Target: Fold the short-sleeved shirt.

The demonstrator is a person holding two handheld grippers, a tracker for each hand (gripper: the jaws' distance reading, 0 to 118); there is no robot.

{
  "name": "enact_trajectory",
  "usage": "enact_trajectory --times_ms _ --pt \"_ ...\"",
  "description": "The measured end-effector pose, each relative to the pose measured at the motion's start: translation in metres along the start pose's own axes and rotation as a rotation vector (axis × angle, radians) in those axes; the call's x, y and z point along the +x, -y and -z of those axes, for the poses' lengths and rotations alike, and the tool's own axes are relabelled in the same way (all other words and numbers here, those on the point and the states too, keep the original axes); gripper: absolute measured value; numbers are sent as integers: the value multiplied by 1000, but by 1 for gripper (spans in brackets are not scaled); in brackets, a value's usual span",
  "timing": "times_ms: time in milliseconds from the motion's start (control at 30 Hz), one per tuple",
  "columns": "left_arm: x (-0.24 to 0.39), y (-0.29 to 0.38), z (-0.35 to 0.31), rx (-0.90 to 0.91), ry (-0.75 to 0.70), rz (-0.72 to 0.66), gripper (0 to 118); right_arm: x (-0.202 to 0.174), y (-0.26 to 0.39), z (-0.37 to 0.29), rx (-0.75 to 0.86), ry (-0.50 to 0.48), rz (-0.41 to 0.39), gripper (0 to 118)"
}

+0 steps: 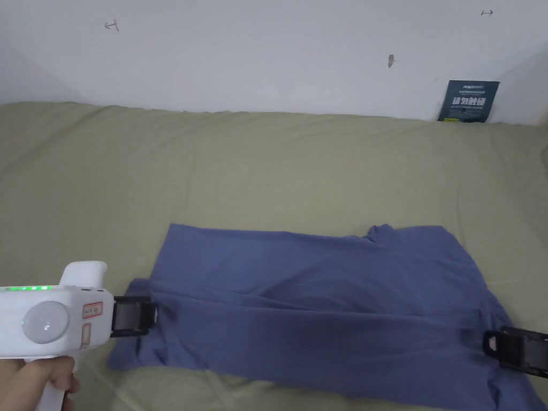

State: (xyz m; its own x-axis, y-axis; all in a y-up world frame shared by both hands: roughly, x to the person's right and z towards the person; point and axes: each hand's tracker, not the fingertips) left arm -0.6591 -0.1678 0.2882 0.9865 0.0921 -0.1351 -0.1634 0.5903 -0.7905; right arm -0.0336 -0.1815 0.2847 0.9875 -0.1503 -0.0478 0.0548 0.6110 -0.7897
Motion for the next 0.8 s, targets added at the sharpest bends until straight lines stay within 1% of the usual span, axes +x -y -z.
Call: enact_trajectory --times_ms 33,67,100,133,167,200,233,267,300,367,400,533,567,600,633,667,733,800 --pt "-2 7 -5 4 -2 0 112 -3 7 -10 1 -2 -3 118" --pt "-4 14 -12 11 -3 -3 106 -8 12 -15 10 -4 -5 117" --pt "-6 20 -18 18 -6 -7 92 -12 18 -22 20 -11 -11 108" --pt "-7 26 -24 20 -2 -13 56 -15 24 -30 34 -19 -16 80" --pt "-8 32 -28 18 4 -15 7 -18 31 -38 44 -29 -19 28" --pt "-8 37 -29 10 9 -9 7 -9 44 -37 65 31 71 28" --pt "-6 43 -28 13 -8 2 0 -9 53 -35 69 47 47 8" --pt "4 49 -29 19 -41 43 0 -6 60 -41 100 74 43 0" --pt "8 51 -28 11 -28 44 0 -2 62 -42 80 51 45 0" --pt "14 55 -23 1 -6 21 0 -24 55 -52 75 34 69 0" --pt "4 50 -25 -1 36 -16 0 -26 55 -54 76 39 71 0" --pt "2 45 -15 -10 29 -6 0 -21 57 -48 67 44 82 0" --pt "2 43 -11 -10 34 -6 9 -20 57 -49 64 44 82 0" --pt "2 40 -8 -16 22 -9 39 -18 60 -45 61 38 74 0" --pt "0 37 -1 -41 23 -11 86 -16 60 -44 59 41 74 0" --pt "7 37 6 -78 9 0 118 -15 59 -43 57 42 73 0" --pt "9 34 8 -38 -1 7 116 -19 60 -45 57 47 58 0" --pt "11 29 20 -69 -25 6 116 -21 60 -46 53 46 55 0"
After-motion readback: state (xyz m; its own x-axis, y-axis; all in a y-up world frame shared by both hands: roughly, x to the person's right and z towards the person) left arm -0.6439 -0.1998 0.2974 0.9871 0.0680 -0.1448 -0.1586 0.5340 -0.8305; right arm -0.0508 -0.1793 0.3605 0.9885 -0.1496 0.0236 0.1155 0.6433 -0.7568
